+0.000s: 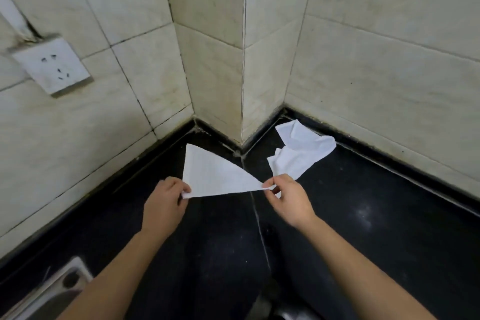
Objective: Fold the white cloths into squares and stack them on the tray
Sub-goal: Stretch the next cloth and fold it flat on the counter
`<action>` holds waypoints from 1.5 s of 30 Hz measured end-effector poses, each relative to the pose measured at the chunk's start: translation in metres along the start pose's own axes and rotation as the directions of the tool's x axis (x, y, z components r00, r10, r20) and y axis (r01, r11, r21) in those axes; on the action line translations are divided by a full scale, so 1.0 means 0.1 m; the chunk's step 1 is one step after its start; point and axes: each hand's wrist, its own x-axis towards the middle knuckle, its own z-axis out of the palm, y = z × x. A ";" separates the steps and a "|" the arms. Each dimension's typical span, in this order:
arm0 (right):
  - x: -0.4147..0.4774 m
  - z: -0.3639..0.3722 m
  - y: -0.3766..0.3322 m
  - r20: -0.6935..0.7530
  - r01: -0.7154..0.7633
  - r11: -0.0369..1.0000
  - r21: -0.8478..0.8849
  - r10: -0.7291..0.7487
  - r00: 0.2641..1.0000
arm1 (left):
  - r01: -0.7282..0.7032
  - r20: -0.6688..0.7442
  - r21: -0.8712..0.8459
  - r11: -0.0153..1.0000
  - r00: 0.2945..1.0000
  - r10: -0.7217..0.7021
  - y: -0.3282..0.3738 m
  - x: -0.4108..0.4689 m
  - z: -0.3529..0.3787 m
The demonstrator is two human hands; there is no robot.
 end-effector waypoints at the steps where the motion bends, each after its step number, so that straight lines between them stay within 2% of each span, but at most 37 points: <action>1: -0.09 0.11 0.10 0.079 -0.002 0.997 -0.080 0.008 0.997 | -0.011 0.054 0.009 1.000 0.998 0.010 -0.03 -0.19 0.09; 4: -0.48 0.48 0.45 0.337 0.027 0.960 -0.279 0.072 0.939 | -0.032 0.240 0.024 0.999 0.970 0.026 -0.14 -0.90 0.46; 7: -0.92 0.76 0.71 0.522 0.080 0.923 -0.376 0.139 0.842 | -0.021 0.461 0.058 0.998 0.887 -0.008 -0.15 -1.63 0.75; 9: -1.10 0.83 0.79 0.553 0.077 0.917 -0.391 0.168 0.816 | 0.003 0.538 0.059 0.998 0.842 -0.034 -0.10 -1.95 0.83; 11: -1.16 0.85 0.82 0.549 0.053 0.923 -0.381 0.180 0.816 | 0.018 0.546 0.051 0.999 0.836 -0.043 -0.09 -2.07 0.84; 13: -1.13 0.83 0.84 0.566 0.063 0.921 -0.385 0.182 0.804 | 0.015 0.548 0.048 0.999 0.836 -0.039 -0.10 -2.04 0.83; 17: -0.97 0.78 0.84 0.617 0.069 0.918 -0.391 0.206 0.760 | 0.054 0.628 0.025 0.998 0.776 -0.057 -0.10 -1.80 0.72; 19: -0.85 0.75 0.82 0.605 0.021 0.928 -0.373 0.226 0.763 | 0.189 0.656 -0.013 0.982 0.743 -0.134 -0.12 -1.65 0.69; 21: -0.70 0.74 0.79 0.537 -0.122 0.951 -0.286 0.264 0.801 | 0.412 0.632 -0.071 0.908 0.723 -0.278 -0.19 -1.49 0.69; 22: -0.62 0.73 0.78 0.487 -0.220 0.955 -0.201 0.293 0.823 | 0.542 0.608 -0.128 0.831 0.704 -0.366 -0.23 -1.42 0.70; 24: -0.47 0.74 0.71 0.395 -0.370 0.928 -0.037 0.354 0.848 | 0.751 0.581 -0.257 0.608 0.623 -0.524 -0.31 -1.28 0.72; 25: -0.38 0.75 0.67 0.362 -0.404 0.915 0.015 0.372 0.855 | 0.805 0.574 -0.301 0.511 0.581 -0.577 -0.34 -1.23 0.73; 27: -0.23 0.79 0.61 0.334 -0.450 0.888 0.092 0.399 0.854 | 0.852 0.561 -0.346 0.394 0.524 -0.641 -0.36 -1.11 0.75; 31: 0.04 0.96 0.60 0.293 -0.503 0.849 0.161 0.446 0.846 | 0.868 0.524 -0.418 0.267 0.471 -0.709 -0.39 -0.89 0.84; 36: 0.27 1.13 0.62 0.280 -0.548 0.826 0.132 0.499 0.820 | 0.879 0.479 -0.435 0.198 0.411 -0.775 -0.44 -0.66 0.96; 45: 0.38 1.29 0.65 0.273 -0.523 0.852 0.020 0.499 0.823 | 0.906 0.422 -0.327 0.270 0.395 -0.816 -0.51 -0.68 1.12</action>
